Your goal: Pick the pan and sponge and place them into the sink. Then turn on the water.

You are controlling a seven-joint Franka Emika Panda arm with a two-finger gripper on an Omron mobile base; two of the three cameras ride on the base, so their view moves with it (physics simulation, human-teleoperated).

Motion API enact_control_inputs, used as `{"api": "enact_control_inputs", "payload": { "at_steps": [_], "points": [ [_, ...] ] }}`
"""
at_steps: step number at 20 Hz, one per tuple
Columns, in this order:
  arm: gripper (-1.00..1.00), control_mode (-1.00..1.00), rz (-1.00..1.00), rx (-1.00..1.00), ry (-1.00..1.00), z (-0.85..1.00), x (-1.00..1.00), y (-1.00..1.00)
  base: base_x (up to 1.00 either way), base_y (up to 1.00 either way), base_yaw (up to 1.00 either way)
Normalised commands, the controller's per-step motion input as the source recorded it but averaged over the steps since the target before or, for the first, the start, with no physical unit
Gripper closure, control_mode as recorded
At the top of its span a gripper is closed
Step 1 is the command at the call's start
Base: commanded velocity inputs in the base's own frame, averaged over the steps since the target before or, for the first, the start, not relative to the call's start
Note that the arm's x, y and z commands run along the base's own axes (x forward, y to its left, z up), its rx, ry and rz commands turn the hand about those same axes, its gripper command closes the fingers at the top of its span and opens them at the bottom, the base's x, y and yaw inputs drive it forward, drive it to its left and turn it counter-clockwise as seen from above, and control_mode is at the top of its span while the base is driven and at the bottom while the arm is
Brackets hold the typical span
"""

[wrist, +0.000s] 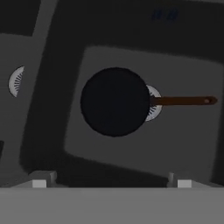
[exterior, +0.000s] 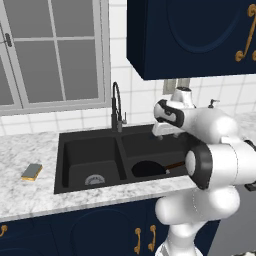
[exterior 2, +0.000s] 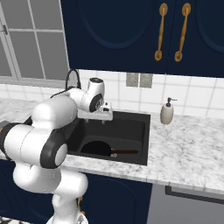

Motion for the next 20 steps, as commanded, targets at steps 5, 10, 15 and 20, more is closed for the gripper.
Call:
{"api": "enact_control_inputs", "payload": {
  "at_steps": [5, 10, 15, 20],
  "points": [
    [-1.00, -1.00, -0.07, 0.06, 0.05, 0.23, -0.94, 0.76, 0.00, 0.00, 0.00],
    [-1.00, -1.00, 0.00, 0.01, 0.02, 0.08, -0.56, 0.99, 0.00, 0.00, 0.00],
    [-1.00, -1.00, -0.05, 0.00, 0.00, 0.00, -0.27, 1.00, 0.00, 0.00, 0.00],
    [-1.00, -1.00, -0.07, -0.01, 0.00, 0.00, 0.00, 1.00, 0.00, 0.00, 0.00]
  ]
}}
